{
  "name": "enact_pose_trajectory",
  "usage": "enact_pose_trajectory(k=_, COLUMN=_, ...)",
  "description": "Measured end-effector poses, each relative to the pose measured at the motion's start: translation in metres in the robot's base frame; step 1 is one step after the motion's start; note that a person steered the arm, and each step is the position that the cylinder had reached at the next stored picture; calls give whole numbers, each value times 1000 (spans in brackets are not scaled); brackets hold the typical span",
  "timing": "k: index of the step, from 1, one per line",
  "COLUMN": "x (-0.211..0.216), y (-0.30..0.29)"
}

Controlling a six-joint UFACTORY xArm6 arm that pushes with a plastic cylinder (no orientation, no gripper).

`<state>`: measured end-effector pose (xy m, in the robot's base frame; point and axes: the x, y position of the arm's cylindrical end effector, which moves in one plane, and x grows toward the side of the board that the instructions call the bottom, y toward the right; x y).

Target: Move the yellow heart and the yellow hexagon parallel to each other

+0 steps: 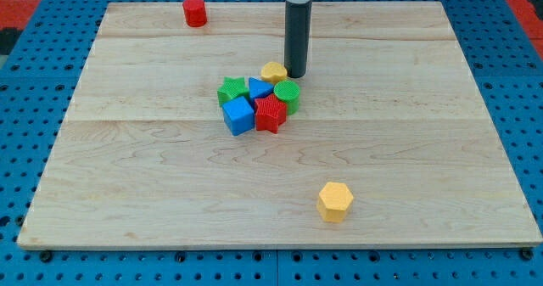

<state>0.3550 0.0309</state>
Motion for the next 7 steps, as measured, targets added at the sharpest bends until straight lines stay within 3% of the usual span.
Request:
enact_pose_trajectory(k=2, x=20, y=-2)
enact_pose_trajectory(k=3, x=20, y=59)
enact_pose_trajectory(k=4, x=77, y=157)
enact_pose_trajectory(k=5, x=205, y=139)
enact_pose_trajectory(k=6, x=234, y=42)
enact_pose_trajectory(k=7, x=211, y=-37)
